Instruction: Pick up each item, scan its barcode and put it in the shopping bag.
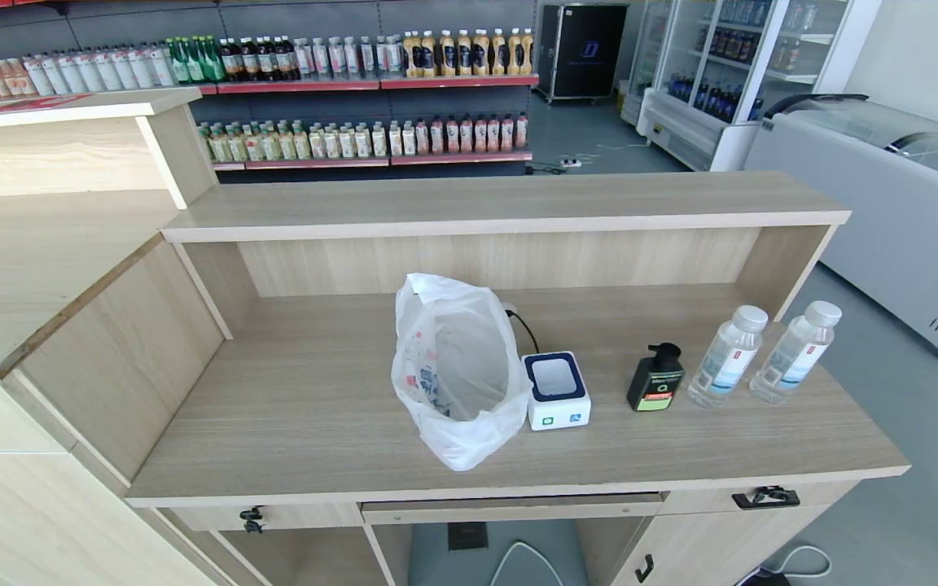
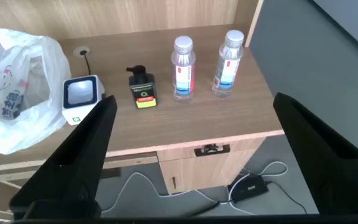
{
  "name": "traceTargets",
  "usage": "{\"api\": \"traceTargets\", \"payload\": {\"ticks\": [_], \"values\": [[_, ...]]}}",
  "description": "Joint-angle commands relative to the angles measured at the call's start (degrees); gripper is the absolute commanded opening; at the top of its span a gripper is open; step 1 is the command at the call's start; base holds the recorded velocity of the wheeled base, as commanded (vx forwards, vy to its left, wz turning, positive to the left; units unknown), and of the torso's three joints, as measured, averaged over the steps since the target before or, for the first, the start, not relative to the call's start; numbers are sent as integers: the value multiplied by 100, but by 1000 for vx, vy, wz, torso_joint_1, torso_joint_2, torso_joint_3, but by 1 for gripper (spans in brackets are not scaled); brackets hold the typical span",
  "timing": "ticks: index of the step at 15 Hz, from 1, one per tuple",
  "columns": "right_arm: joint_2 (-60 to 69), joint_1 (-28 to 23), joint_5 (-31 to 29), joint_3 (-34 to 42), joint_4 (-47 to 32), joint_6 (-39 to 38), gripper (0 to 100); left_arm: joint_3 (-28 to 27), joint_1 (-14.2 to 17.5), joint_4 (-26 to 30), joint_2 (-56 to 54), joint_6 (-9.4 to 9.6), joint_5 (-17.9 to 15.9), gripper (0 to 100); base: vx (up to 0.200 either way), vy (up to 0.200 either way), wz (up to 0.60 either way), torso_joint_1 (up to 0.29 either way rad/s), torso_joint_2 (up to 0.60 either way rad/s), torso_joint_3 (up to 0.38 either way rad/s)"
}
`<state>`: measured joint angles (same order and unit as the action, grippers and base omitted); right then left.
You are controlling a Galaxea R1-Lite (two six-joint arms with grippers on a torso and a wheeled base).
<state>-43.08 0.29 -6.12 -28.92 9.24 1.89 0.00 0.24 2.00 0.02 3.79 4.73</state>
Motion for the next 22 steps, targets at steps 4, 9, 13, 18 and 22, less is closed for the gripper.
{"api": "traceTargets", "payload": {"ticks": [4, 9, 13, 18, 22], "values": [[-3787, -293, 208, -729, 1932, 391, 100, 0, 2, 2, -2, -1, 2, 100, 0, 0, 0, 0, 0, 0], [-4727, -337, 647, -501, 2697, 479, 100, 0, 2, 2, -2, -1, 2, 100, 0, 0, 0, 0, 0, 0], [-5536, -504, 1095, -404, 3022, 962, 100, 0, 2, 2, -2, -1, 2, 100, 0, 0, 0, 0, 0, 0], [-6230, -469, 1122, -211, 3708, 1112, 100, 0, 2, 2, -2, -1, 2, 100, 0, 0, 0, 0, 0, 0], [-6722, -442, 1333, -281, 4261, 1112, 100, 0, 2, 2, -2, -1, 2, 100, 0, 0, 0, 0, 0, 0]]}}
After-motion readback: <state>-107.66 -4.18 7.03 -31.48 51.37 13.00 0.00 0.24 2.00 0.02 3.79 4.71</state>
